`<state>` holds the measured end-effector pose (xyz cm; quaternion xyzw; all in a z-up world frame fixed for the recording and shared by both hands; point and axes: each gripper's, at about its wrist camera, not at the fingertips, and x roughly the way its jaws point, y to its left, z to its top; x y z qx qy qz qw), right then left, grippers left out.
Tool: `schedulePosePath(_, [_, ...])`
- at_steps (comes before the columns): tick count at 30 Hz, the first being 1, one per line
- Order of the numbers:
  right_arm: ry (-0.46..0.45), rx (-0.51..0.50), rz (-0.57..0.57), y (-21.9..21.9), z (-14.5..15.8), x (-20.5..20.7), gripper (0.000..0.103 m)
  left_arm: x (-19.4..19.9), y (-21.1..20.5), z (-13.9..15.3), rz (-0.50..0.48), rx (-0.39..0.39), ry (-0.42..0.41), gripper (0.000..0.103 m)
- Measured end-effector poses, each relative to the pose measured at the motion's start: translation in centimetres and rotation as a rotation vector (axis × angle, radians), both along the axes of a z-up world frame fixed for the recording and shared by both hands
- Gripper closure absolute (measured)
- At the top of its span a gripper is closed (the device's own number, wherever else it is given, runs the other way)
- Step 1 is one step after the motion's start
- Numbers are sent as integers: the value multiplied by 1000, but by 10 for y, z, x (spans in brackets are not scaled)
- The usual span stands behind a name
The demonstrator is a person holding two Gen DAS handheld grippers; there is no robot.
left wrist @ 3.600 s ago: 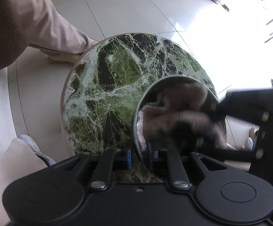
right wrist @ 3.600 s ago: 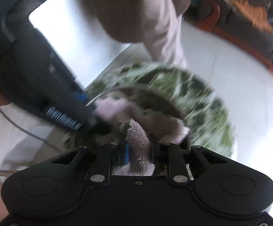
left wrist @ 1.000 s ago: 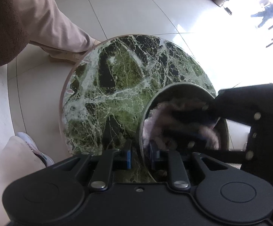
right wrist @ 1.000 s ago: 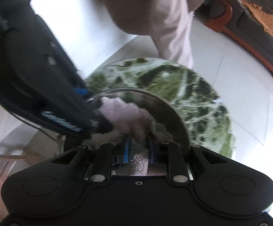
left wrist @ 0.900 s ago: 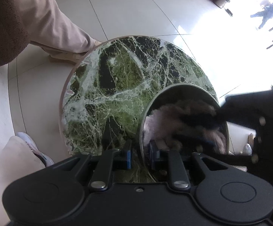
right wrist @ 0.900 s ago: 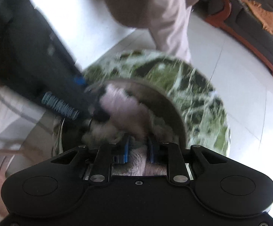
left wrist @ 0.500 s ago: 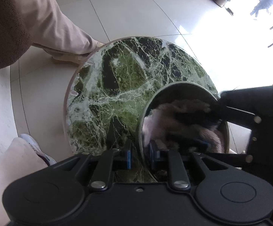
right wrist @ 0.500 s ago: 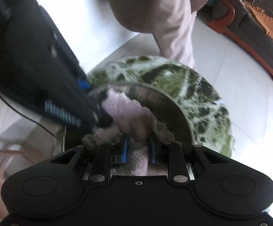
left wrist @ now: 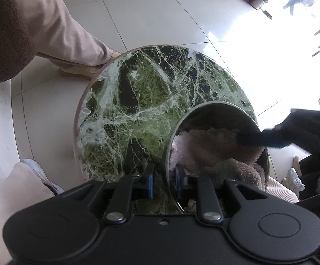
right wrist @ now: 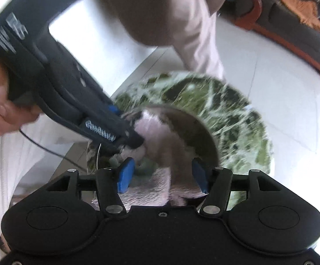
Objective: Clean bowl
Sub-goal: 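Scrub bowl inner wall with towel, right gripper, while left gripper holds rim, then lift towel out of bowl with right gripper while left gripper holds rim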
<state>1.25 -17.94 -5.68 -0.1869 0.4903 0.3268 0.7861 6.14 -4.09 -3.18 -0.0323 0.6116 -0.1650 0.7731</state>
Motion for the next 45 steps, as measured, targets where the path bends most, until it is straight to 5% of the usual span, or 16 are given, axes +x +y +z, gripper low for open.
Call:
schedulePosePath(3, [0, -40, 9, 5, -12, -2, 45, -1, 0, 1, -10, 5, -9, 84])
schedulePosePath(4, [1, -39, 7, 4, -12, -6, 52, -1, 0, 1, -12, 4, -10, 84])
schedulePosePath(5, [7, -32, -1, 3, -11, -6, 72, 0, 0, 1, -13, 3, -11, 84])
schedulePosePath(9, [15, 23, -59, -10, 0, -8, 96, -1, 1, 2, -14, -1, -13, 84])
schedulePosePath(19, [-9, 248, -276, -58, 41, -9, 96, -3, 3, 6, -20, -7, -24, 84])
schedulePosePath(33, [-210, 456, -486, -129, 117, -11, 96, 1, -13, -2, -43, 53, -31, 85])
schedulePosePath(37, [-232, 468, -499, -126, 115, -4, 96, 1, -18, -6, -51, 58, -37, 83])
schedulePosePath(45, [-115, 435, -405, -71, 63, 3, 96, 1, -17, -9, -55, 51, -35, 82])
